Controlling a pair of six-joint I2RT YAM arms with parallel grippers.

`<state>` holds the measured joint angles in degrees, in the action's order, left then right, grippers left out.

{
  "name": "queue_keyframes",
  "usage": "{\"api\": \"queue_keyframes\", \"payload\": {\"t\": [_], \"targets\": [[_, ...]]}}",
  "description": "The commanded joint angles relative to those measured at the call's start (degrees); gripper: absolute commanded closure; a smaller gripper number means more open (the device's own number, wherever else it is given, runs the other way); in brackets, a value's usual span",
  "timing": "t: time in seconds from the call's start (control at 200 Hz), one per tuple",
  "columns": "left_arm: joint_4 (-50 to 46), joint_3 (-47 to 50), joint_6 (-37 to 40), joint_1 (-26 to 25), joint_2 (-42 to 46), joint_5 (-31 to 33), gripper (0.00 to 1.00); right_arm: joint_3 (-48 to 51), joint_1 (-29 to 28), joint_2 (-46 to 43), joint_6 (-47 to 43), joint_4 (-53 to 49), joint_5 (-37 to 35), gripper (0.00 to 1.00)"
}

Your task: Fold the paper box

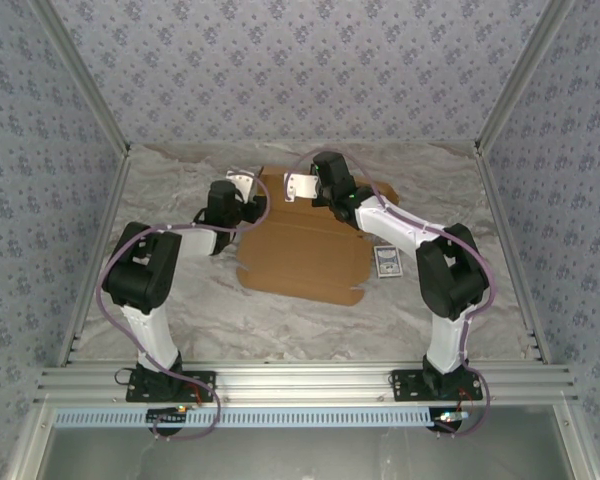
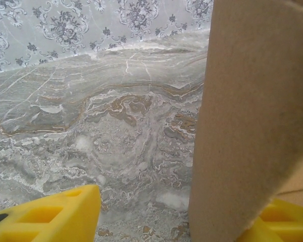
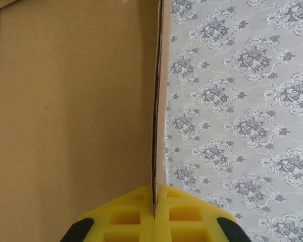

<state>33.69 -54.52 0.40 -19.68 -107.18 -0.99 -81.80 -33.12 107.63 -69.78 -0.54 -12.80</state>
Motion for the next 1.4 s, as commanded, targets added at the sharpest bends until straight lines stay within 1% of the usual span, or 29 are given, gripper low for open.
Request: {"api": "queue_keyframes", "payload": {"t": [0.0,0.085,0.17,0.355,0.48,0.695,0.795,0.929,1.014,1.164,1.209,1.259,1.294,1.399], "targets": [[-1.15,-0.05,0.28,1.23,0.80,-1.17,0.40,0.00,0.82,2.67,1.42,-8.35,-2.43,1.00],[-4.68,-2.29,0.14,1.23,-0.02,-0.54,0.43,-0.20,0.82,2.76,1.36,-8.50,-2.33,1.00],[-6.97,-3.84,-0.45,1.09,-0.61,1.47,0.45,-0.29,0.85,2.82,1.46,-8.48,-2.23,1.00],[-11.89,-6.88,-0.52,-0.29,-1.93,9.48,0.53,-0.54,0.84,3.02,1.66,-8.34,-1.80,1.00],[-15.11,-9.71,-0.49,-1.58,-3.46,13.80,0.58,-0.60,0.84,3.03,1.80,-8.41,-1.62,1.00],[-18.27,-12.58,-5.52,-2.33,-5.02,18.37,0.67,-0.34,0.78,3.38,2.41,-8.41,-1.51,1.00],[-18.95,-13.15,-6.89,-2.79,-5.64,21.37,0.68,-0.05,0.75,3.42,2.70,-8.33,-1.44,1.00],[-22.32,-15.18,-8.50,-3.99,-6.70,29.32,0.69,0.06,0.79,3.20,2.93,-8.34,-1.40,1.00],[-24.37,-16.52,-10.44,-4.37,-7.32,32.65,0.69,0.13,0.69,3.20,3.28,-8.34,-1.27,1.00],[-25.06,-18.19,-9.50,-5.92,-8.64,39.49,0.69,0.49,0.55,3.11,3.74,-8.19,-1.24,1.00],[-24.09,-17.96,-8.69,-6.12,-8.58,39.11,0.69,0.59,0.68,3.11,3.76,-8.17,-1.26,1.00],[-22.49,-17.09,-7.74,-6.24,-7.99,36.49,0.67,0.64,0.75,3.11,3.74,-8.11,-1.22,1.00],[-20.80,-16.12,-7.02,-6.23,-7.38,34.20,0.64,0.68,0.86,3.11,3.73,-8.16,-1.26,1.00],[-15.89,-12.32,-3.59,-5.61,-5.28,24.17,0.55,0.52,1.21,2.85,3.69,-8.34,-1.27,1.00]]}}
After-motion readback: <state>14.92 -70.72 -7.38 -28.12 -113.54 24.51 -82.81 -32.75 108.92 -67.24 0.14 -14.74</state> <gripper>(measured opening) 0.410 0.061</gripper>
